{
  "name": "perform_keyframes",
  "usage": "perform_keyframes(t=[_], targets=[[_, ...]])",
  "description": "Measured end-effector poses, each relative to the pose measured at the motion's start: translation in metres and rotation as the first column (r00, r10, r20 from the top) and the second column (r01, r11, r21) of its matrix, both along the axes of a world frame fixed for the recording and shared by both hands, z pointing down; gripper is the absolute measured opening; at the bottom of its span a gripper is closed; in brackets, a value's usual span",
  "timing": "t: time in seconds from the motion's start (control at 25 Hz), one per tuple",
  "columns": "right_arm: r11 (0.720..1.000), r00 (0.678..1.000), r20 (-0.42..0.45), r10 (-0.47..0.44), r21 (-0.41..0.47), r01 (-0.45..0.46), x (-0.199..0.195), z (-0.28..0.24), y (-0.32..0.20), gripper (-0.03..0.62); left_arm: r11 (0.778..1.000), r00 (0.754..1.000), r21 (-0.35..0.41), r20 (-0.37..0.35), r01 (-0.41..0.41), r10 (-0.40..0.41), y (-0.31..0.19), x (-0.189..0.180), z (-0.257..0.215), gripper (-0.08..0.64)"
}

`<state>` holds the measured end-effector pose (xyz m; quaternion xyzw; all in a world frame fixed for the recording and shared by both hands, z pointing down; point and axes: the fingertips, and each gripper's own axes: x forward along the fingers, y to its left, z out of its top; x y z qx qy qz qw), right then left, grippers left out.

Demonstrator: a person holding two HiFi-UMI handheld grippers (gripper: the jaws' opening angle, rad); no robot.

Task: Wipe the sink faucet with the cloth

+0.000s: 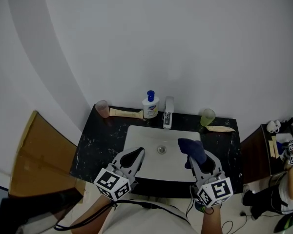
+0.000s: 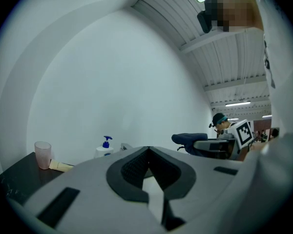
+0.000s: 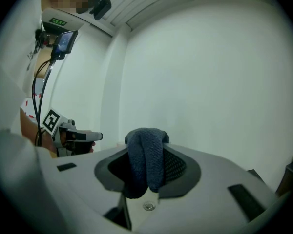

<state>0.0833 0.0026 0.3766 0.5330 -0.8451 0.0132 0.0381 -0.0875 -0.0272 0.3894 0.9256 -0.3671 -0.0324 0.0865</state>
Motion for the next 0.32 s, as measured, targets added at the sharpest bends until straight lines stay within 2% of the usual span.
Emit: perform_keyframes(t=[0.32], targets=[[1.0, 1.0, 0.008, -0.001, -0.007, 0.001, -0.0023, 0.0034, 0.0005, 0.123, 1.0, 1.0, -0.005, 0.005, -0.003, 0.003, 0.0014, -0.0034, 0.0046, 0.002]])
